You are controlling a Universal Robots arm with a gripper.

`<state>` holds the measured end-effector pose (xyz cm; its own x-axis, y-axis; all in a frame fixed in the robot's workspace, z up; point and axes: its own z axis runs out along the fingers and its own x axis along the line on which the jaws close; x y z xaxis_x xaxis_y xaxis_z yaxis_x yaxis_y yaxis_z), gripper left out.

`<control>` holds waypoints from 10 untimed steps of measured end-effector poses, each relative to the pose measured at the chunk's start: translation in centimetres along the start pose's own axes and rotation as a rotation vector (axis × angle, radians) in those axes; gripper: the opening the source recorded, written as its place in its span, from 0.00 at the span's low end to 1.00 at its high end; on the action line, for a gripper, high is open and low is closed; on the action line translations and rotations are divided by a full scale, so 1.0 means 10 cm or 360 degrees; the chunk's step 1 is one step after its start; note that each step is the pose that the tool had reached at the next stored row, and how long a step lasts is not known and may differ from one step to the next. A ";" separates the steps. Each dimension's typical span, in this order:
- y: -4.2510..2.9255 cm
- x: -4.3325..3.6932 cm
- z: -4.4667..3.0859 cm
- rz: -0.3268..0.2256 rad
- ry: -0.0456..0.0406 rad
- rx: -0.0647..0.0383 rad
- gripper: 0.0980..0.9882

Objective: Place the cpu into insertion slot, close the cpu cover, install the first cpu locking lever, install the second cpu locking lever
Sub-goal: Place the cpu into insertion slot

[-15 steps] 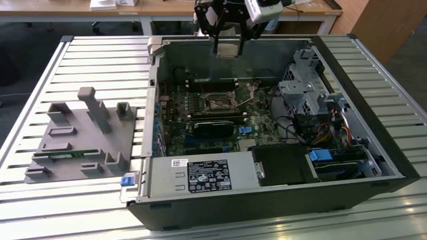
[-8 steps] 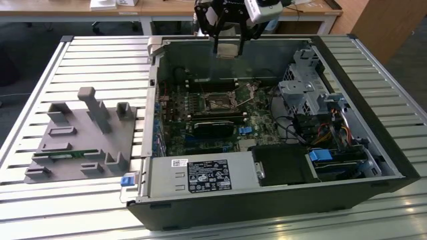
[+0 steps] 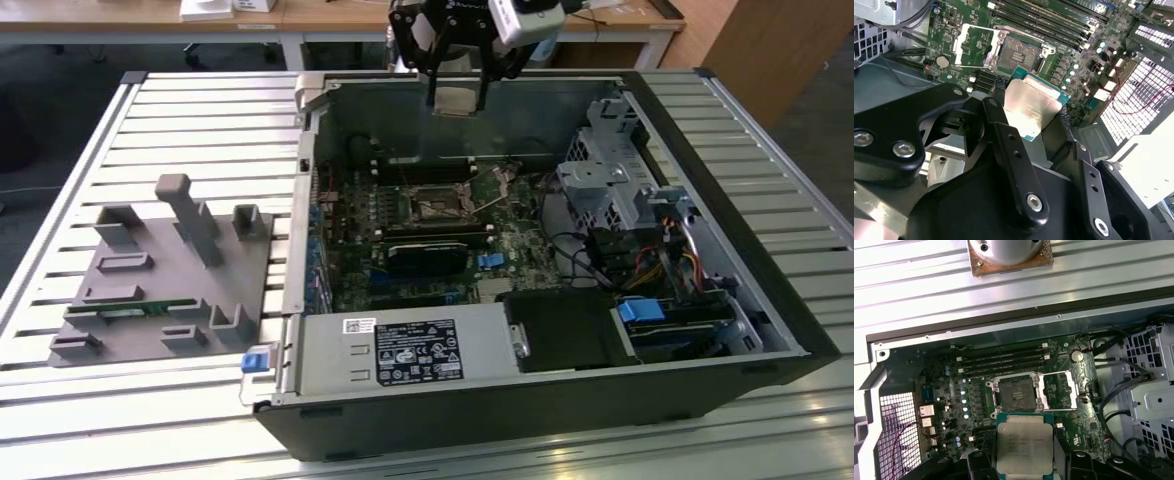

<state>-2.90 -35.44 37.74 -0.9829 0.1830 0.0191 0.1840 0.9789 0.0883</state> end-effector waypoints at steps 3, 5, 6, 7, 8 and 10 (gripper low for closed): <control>0.000 0.000 0.000 0.0004 0.0000 0.0000 0.50; 0.000 0.000 0.000 0.0008 -0.0001 0.0000 0.50; 0.000 0.000 0.000 0.0009 -0.0001 0.0000 0.50; 0.000 0.000 0.000 0.0011 -0.0001 0.0000 0.50; 0.000 0.000 0.000 0.0012 -0.0001 0.0000 0.50; 0.000 0.000 0.000 0.0016 -0.0001 0.0000 0.50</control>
<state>-2.90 -35.44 37.74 -0.9810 0.1930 0.0192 0.1939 0.9770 0.0884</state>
